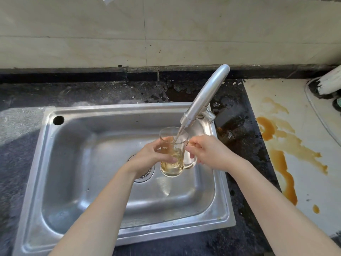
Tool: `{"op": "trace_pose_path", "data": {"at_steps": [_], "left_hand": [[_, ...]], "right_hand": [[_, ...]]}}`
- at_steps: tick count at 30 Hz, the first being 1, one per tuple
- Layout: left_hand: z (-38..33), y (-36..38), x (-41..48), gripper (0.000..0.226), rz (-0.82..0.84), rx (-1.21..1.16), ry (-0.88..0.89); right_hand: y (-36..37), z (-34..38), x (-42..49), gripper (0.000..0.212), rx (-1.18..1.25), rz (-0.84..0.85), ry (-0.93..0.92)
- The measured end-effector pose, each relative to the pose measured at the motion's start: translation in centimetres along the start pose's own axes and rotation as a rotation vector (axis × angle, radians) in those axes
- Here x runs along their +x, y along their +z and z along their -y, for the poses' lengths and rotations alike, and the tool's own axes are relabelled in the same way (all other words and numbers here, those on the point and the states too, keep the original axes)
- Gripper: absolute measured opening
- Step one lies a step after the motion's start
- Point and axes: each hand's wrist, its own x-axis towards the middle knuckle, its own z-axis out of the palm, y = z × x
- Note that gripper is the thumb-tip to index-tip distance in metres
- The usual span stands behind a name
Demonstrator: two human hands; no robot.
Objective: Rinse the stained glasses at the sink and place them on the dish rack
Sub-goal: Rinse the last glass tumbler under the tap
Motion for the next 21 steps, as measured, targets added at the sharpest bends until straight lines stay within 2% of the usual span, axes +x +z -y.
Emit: {"op": "trace_pose_path", "data": {"at_steps": [3,6,8,12,15,18,21], "left_hand": [[0.8,-0.4,-0.2,0.062,0.069,0.051,-0.048],[1.5,0.0,-0.4,0.053,0.03,-0.05,-0.036],[1.5,0.4,-0.6,0.044,0.058,-0.023,-0.049],[2.0,-0.3,-1.2,0.061,0.043,-0.078,-0.114],[1.7,0.4,-1.6,0.045,0.023,-0.123,-0.14],[0.8,1.5,-1.4,0.055,-0.045,-0.154,-0.181],[0.4,1.9,-0.6,0.051,-0.092,-0.196,-0.224]], "right_hand": [[1.1,-0.3,-0.4,0.03,0.003,0.091,0.035],[0.7,-0.3,0.2,0.032,0.011,0.063,0.046],[0.5,-0.4,0.1,0.031,0.034,0.064,0.075],[0.9,0.4,0.2,0.029,0.067,0.139,0.076],[0.4,0.6,1.1,0.039,0.12,0.062,0.128],[1.2,0.2,1.4,0.039,0.303,-0.026,0.26],[1.9,0.5,2.0,0.034,0.458,-0.08,0.358]]}}
